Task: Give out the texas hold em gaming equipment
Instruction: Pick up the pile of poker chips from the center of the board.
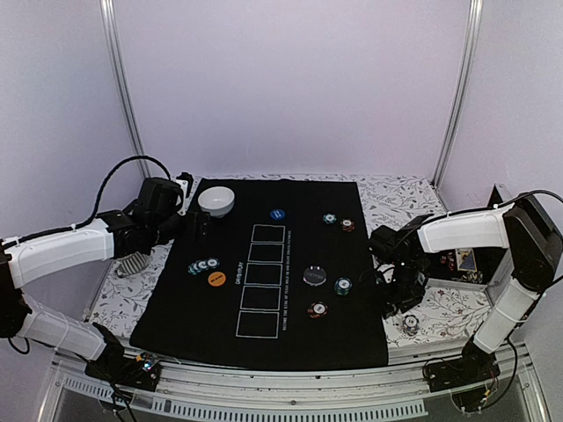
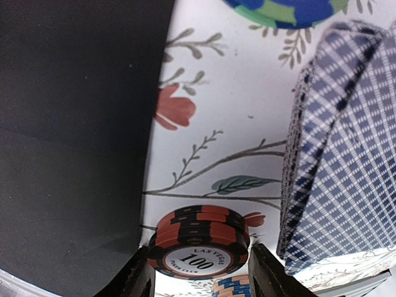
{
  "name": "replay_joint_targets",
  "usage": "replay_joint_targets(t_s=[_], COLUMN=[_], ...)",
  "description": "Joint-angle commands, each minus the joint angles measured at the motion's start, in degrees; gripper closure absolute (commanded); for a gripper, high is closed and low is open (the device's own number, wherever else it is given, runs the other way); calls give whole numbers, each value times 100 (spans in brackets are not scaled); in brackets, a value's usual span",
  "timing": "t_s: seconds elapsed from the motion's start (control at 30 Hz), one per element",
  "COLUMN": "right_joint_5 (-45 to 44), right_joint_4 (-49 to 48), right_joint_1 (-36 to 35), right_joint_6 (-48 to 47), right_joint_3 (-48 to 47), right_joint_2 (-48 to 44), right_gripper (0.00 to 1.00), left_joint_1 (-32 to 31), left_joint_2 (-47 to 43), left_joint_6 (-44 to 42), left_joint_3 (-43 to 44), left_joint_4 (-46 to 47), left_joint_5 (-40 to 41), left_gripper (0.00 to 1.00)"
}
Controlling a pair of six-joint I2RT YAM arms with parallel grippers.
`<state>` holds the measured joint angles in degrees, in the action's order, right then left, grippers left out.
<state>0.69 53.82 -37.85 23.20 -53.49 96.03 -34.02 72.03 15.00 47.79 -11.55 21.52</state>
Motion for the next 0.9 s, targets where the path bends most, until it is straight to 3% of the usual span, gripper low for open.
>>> replay_joint_targets(t_s=[0.0, 0.2, 0.37, 0.57, 0.87], right_joint_5=[-509, -341, -273, -283, -159], right_joint_4=[-627, -758, -754, -454, 406], right_joint_1=[88, 91, 99, 97, 20], right_joint_6=[57, 15, -15, 16, -108], right_joint_3=[71, 139, 191, 163, -574], right_joint_2=[267, 267, 255, -7, -628], right_gripper=[46, 52, 71, 84, 93], left_joint_1=[-72, -74, -78, -72, -77], left_joint_2=[4, -5, -11, -24, -98], left_joint_6=[-33, -24, -24, -16, 38], left_joint_3=[2, -14, -15, -16, 50], left_joint_4=[-27, -27, -40, -41, -48], left_joint_5=[39, 49, 39, 50, -102], left_gripper=[2, 2, 2, 2, 2])
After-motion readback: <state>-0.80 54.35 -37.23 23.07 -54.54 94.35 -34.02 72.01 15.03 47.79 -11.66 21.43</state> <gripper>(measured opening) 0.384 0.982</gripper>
